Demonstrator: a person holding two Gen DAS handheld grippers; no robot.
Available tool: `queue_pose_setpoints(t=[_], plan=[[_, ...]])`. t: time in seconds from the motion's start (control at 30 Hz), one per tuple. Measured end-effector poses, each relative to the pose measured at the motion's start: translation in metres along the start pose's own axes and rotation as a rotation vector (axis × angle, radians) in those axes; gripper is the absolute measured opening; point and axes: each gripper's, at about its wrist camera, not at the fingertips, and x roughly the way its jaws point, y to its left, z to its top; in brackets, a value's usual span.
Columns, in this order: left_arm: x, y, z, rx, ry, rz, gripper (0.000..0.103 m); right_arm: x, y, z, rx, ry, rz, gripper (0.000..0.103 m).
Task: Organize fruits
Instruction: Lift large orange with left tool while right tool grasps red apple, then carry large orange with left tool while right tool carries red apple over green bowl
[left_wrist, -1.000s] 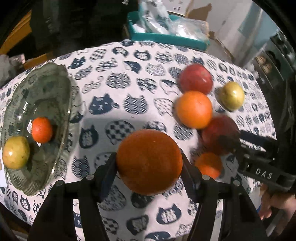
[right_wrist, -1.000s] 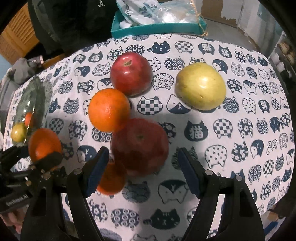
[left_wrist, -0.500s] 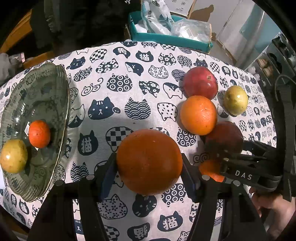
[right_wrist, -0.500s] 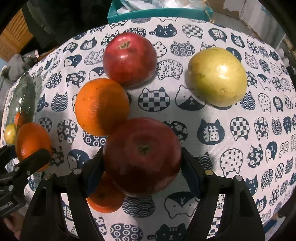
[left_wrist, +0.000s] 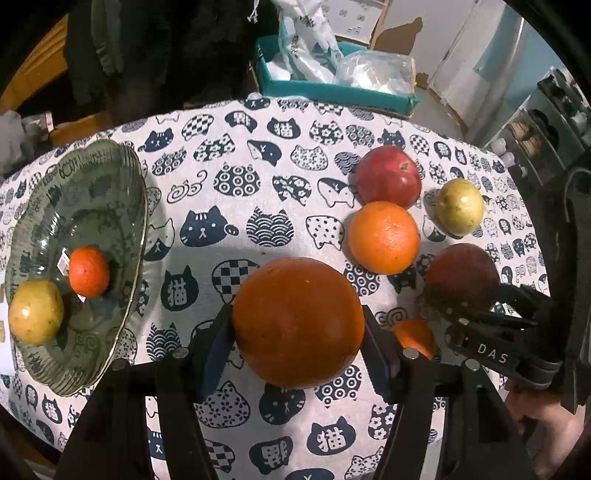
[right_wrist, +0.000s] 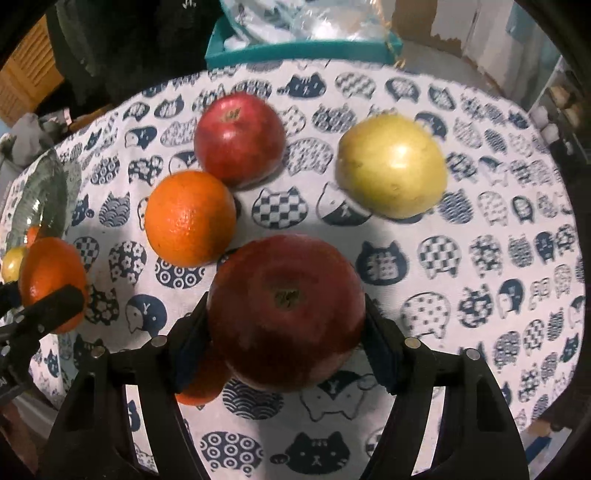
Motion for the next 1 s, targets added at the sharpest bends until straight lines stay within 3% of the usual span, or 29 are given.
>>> queue_pose_setpoints(t=[0.47,1.0], plan=[[-0.052,-0.012,0.002,0.036,-0.114,-0.004,0.066,-0.08,0.005,0.002,-0.043,-0.208,-0.033,0.074],[-0.117,-0.01,0.005,0.049,-0.273,0.0,0.066,-0.15,0.029,0.002,-0.113,-0.387,-0.041,0.074]])
